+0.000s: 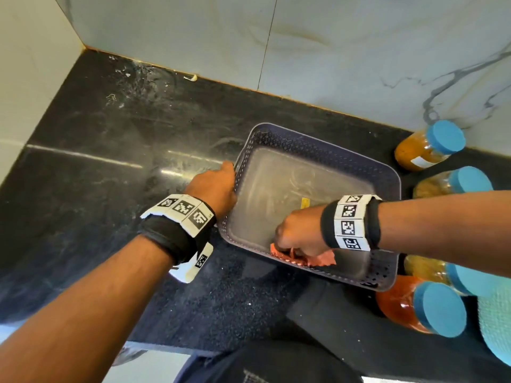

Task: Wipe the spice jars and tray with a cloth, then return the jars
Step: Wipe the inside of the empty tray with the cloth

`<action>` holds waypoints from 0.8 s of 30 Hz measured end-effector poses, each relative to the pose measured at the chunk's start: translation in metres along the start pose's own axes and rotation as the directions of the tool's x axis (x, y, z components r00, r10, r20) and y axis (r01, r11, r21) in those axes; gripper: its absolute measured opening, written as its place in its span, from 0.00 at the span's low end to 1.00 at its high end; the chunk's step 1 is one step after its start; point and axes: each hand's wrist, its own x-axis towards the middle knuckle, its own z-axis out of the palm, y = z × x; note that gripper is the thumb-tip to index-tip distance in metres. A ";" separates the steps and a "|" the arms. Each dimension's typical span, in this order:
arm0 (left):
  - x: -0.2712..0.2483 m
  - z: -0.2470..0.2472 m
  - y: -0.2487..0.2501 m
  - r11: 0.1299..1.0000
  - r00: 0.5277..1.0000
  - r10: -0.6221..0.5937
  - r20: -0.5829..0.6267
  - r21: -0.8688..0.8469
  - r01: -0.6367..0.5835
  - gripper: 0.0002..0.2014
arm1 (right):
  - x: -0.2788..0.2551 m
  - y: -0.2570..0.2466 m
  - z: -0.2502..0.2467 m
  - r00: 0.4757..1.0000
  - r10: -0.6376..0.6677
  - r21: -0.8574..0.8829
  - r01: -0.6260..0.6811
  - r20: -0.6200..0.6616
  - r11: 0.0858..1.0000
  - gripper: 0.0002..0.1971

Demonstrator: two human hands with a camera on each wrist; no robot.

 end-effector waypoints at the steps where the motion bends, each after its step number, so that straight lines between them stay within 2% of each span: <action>1: 0.000 0.000 0.000 1.000 1.000 0.008 -0.002 0.006 -0.008 0.17 | -0.001 -0.001 -0.002 1.000 -0.026 -0.011 0.026 0.003 1.000 0.09; 3: 0.001 -0.002 0.002 0.999 1.000 0.026 0.009 0.019 -0.026 0.16 | 0.009 0.002 -0.015 0.998 -0.038 -0.006 0.038 -0.047 0.999 0.08; 5: -0.001 -0.005 0.002 1.000 0.999 0.030 0.044 0.008 -0.030 0.17 | 0.025 0.014 -0.029 0.978 0.052 0.039 -0.045 -0.200 0.998 0.06; 7: -0.004 -0.008 -0.001 1.000 0.998 0.015 0.056 -0.006 -0.015 0.18 | 0.037 0.027 -0.036 0.929 0.175 0.130 -0.139 -0.325 0.982 0.07; 10: -0.010 -0.005 -0.005 1.000 0.998 -0.008 0.058 -0.016 0.009 0.18 | 0.037 0.046 -0.026 0.885 0.295 0.253 -0.212 -0.361 0.944 0.06; 11: -0.011 -0.004 -0.005 1.000 0.998 -0.018 0.052 -0.020 0.019 0.18 | 0.031 0.056 -0.022 0.856 0.378 0.329 -0.264 -0.353 0.907 0.06; 13: -0.012 -0.002 -0.004 0.999 0.999 -0.020 0.043 -0.029 0.022 0.17 | 0.017 0.082 -0.014 0.750 0.567 0.462 -0.392 -0.340 0.796 0.05; 15: -0.017 0.001 0.000 0.998 0.999 -0.016 0.036 -0.062 0.018 0.16 | 0.006 0.094 -0.012 0.677 0.671 0.524 -0.469 -0.304 0.711 0.05; 17: -0.031 0.003 0.007 0.994 0.996 -0.011 0.087 -0.110 0.020 0.16 | 0.005 0.086 -0.016 0.682 0.681 0.602 -0.433 -0.268 0.671 0.08; 19: -0.046 0.001 0.009 0.979 0.975 -0.017 0.224 -0.193 0.061 0.12 | 0.014 0.065 -0.028 0.740 0.618 0.687 -0.304 -0.265 0.660 0.10; 21: -0.050 -0.014 0.007 0.928 0.931 -0.053 0.362 -0.326 0.180 0.10 | 0.024 0.042 -0.044 0.794 0.512 0.663 -0.193 -0.328 0.724 0.09; 22: -0.041 -0.024 0.004 0.925 0.930 -0.082 0.357 -0.320 0.205 0.11 | 0.029 0.033 -0.051 0.798 0.479 0.599 -0.191 -0.367 0.777 0.09; 24: -0.011 -0.043 -0.001 0.978 0.975 -0.127 0.181 -0.141 0.153 0.16 | 0.039 0.019 -0.059 0.787 0.438 0.475 -0.213 -0.435 0.854 0.07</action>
